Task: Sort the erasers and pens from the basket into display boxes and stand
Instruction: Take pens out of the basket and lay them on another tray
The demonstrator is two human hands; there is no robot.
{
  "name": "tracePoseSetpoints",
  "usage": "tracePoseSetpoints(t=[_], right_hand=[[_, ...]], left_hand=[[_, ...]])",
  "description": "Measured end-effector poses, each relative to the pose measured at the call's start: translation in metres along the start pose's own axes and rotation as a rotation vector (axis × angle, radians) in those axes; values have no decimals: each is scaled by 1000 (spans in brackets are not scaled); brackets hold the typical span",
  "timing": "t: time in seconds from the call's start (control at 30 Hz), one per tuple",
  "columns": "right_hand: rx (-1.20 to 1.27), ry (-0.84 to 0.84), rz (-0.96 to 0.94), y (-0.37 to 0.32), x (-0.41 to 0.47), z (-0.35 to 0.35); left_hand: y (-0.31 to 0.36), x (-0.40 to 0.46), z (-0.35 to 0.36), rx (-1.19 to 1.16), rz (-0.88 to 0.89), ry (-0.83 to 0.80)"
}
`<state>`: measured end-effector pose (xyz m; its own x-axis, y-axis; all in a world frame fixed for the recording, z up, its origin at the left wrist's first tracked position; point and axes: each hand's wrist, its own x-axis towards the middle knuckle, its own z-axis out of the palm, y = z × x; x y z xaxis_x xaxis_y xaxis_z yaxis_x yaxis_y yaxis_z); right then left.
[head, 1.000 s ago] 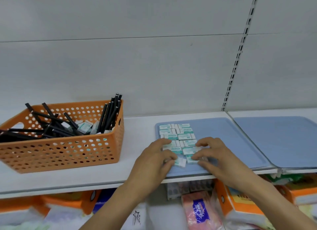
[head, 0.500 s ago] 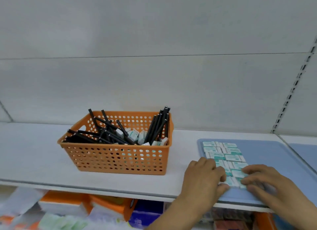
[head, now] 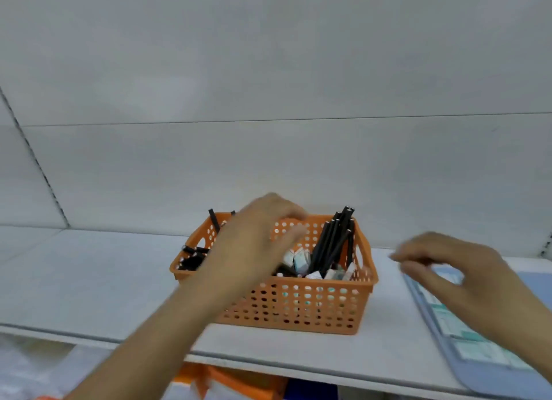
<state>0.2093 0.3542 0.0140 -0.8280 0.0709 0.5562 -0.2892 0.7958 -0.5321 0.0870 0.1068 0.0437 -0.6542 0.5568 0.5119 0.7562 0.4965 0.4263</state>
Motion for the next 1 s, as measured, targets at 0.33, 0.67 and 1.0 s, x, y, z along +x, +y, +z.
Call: tracePoseSetpoints(t=[0.33, 0.67, 1.0], right_hand=[[-1222, -746, -402, 3, 124, 113], [-1291, -603, -391, -23, 134, 64], [689, -630, 452, -46, 114, 73]], left_hand=[[-48, 7, -6, -126, -236, -154], [-72, 12, -6, -427, -363, -102], [-42, 21, 16, -1267, -495, -179]])
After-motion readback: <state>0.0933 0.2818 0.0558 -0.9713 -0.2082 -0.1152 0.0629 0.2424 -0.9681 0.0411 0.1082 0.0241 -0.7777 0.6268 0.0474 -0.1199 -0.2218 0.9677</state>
